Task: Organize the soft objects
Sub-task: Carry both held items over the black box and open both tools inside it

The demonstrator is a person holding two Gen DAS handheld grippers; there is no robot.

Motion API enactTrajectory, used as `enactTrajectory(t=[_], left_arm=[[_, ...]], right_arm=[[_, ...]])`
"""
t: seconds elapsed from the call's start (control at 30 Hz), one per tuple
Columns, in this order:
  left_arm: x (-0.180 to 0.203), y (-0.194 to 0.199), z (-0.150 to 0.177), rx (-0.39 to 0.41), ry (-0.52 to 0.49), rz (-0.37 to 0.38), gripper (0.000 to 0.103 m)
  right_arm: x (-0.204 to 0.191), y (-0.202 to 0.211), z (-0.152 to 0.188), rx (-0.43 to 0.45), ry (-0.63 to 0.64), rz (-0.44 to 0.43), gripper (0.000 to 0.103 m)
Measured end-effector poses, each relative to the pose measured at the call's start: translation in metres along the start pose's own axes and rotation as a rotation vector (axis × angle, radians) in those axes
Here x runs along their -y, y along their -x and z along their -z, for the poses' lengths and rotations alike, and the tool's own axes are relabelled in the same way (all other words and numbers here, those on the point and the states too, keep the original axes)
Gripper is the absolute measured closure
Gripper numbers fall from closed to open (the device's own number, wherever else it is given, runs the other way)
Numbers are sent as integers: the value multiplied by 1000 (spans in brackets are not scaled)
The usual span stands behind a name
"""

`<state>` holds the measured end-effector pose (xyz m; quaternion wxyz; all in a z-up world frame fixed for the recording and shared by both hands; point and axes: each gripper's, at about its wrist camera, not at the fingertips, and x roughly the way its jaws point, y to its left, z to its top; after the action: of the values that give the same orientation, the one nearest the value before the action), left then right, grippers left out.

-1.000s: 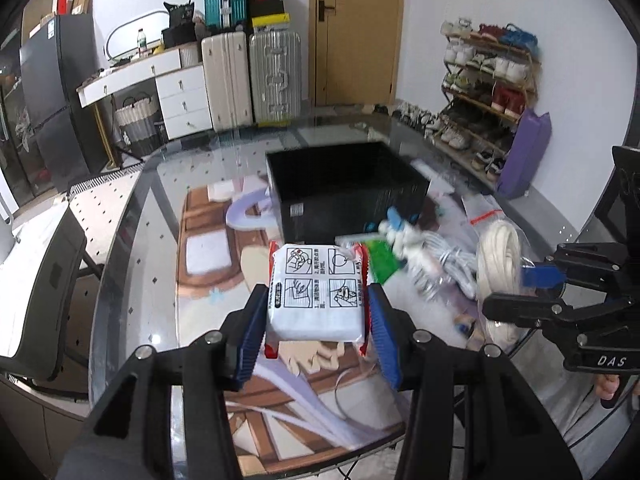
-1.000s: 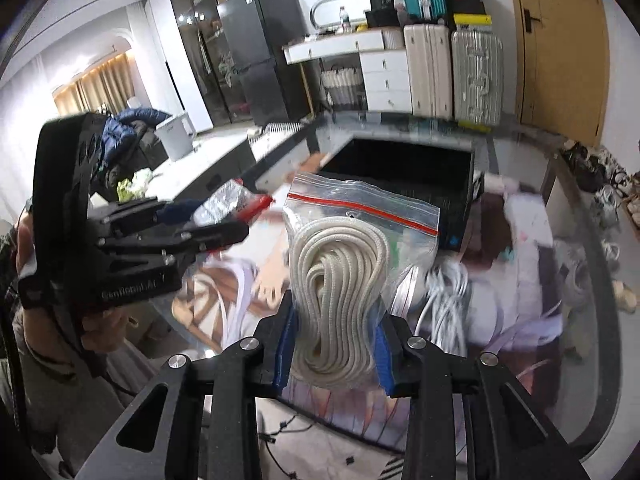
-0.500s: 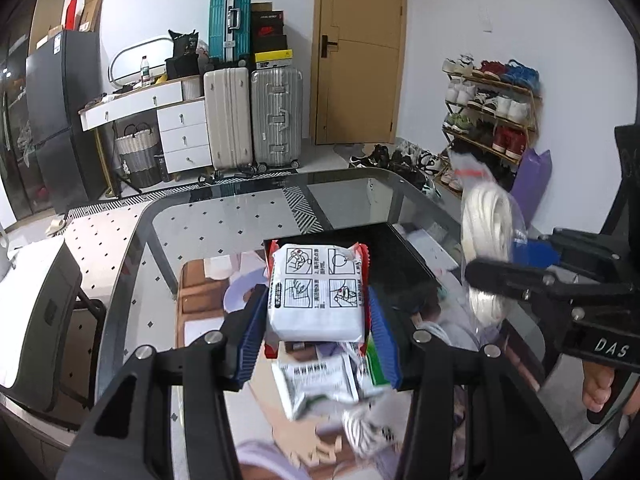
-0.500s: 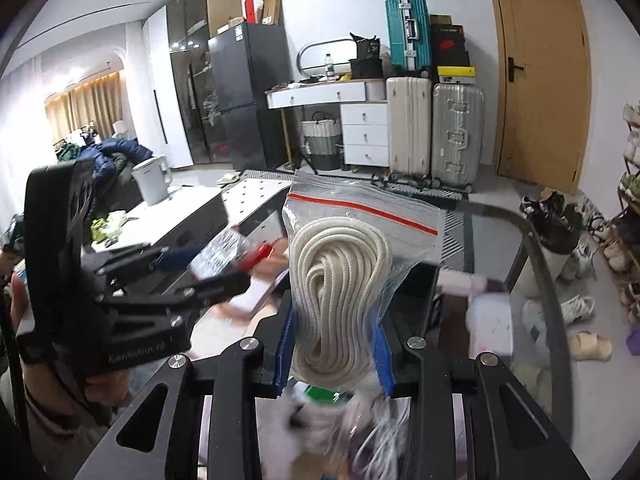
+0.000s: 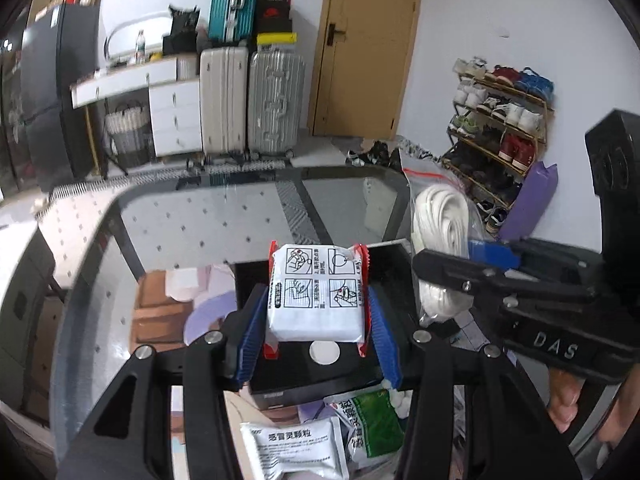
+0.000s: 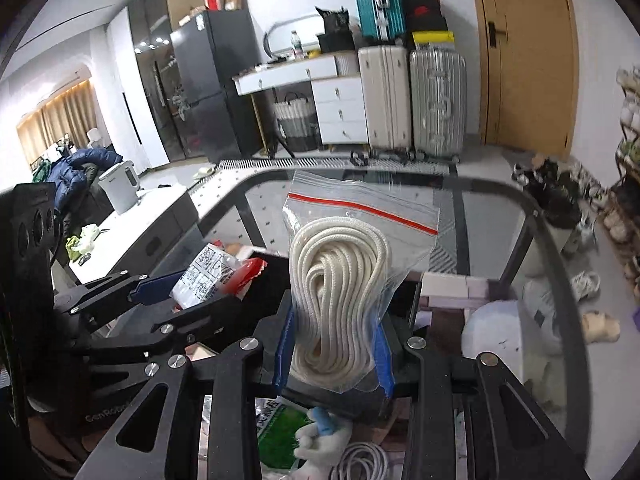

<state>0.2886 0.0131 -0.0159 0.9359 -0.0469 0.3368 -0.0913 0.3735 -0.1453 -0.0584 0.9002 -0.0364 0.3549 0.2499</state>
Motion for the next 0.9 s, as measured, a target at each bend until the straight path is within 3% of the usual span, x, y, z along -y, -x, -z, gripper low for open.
enactTrajectory(t=[0.2,0.57,0.9], left_arm=[[-5,-29,3,-60,33,0,55],[-5,-42,8,-111,62,-7,54],[-6,-44,10,-133,80,-17,46]], right_arm=[[12,-27,5,-53,-45,-31,69],[7,-41,25,-110,-57,-45,69],[13,-44,30,-133,-68,-38,60]])
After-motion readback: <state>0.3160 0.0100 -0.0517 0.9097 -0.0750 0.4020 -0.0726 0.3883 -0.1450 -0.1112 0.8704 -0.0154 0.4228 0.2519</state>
